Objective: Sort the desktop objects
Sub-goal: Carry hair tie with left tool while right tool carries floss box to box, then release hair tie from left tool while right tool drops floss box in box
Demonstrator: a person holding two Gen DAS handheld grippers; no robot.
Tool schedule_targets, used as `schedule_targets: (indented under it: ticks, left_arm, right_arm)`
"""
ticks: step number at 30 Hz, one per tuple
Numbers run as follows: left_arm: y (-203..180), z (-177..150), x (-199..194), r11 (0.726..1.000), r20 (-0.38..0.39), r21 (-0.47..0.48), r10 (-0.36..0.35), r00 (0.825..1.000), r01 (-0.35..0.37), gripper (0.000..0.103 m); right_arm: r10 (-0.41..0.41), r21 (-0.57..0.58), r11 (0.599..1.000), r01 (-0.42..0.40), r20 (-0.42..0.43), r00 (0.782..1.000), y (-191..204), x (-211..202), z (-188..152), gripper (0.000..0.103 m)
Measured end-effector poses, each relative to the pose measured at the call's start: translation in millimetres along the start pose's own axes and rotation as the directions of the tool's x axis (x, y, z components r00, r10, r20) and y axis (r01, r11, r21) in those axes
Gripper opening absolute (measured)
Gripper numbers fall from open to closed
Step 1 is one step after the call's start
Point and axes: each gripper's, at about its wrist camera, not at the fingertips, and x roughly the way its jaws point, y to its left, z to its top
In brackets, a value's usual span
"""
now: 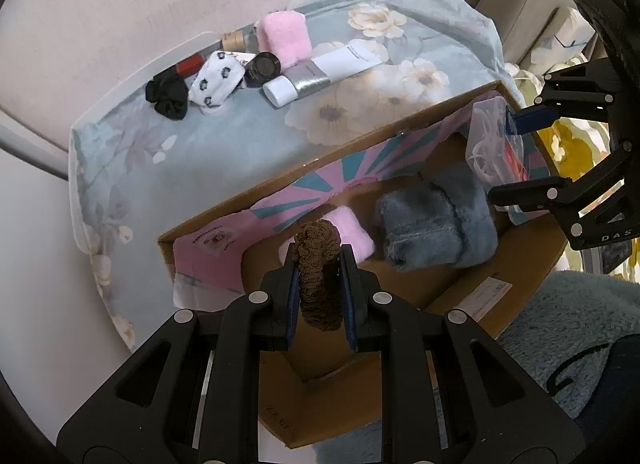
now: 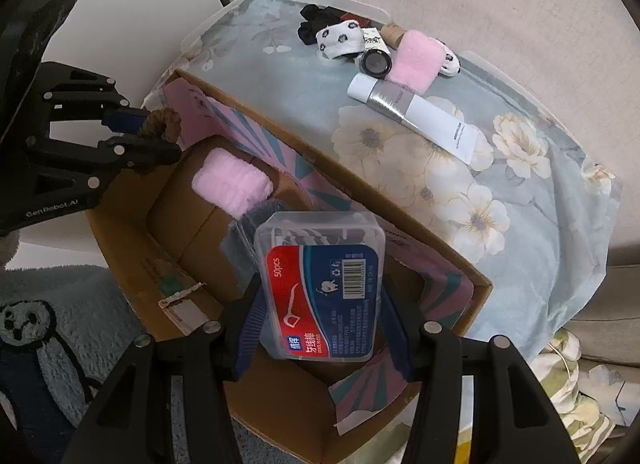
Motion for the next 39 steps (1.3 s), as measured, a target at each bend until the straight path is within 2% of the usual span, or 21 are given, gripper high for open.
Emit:
schedule_targets:
  ticks: [19, 31, 32, 34, 36, 39]
  left_arm:
    - [5, -7, 13, 1.0, -0.05, 0.011, 0.021, 0.999, -0.02, 0.016]
    - [5, -5, 13, 1.0, -0.043, 0.011, 0.007, 0.999, -0.006, 0.016]
    - [5, -4, 13, 1.0, -0.046, 0.007, 0.003, 0.999, -0.002, 0.017]
    - [6, -2, 15, 1.0, -0.063, -0.003, -0.005, 0.998, 0.005, 0.018]
    - [7, -2, 19, 1.0, -0.082, -0.007, 0.003, 0.997, -0.004, 0.019]
    - [7, -3, 26, 1.0, -0.108, -0.005, 0.023, 0.994, -0.024, 0.021]
  right_arm:
    - [-0.019, -0.011, 1.0, 0.018, -0.042, 0.999, 5, 8, -2, 0.05]
    - [-0.028, 0.013, 0.999, 0.029, -0.075, 0.997, 2, 14, -4, 0.051]
    - [-0.026, 0.015, 1.0, 0.027, -0.08, 0.996, 2, 14, -4, 0.052]
    - [-0.02, 0.022, 1.0, 0.022, -0.091, 0.996, 2, 15, -3, 0.064]
    - [-0.019, 0.024, 0.999, 0.021, -0.089, 0.996, 1, 15, -3, 0.081]
    - [-0.021, 0.038, 0.999, 0.024, -0.078, 0.997, -1, 13, -3, 0.082]
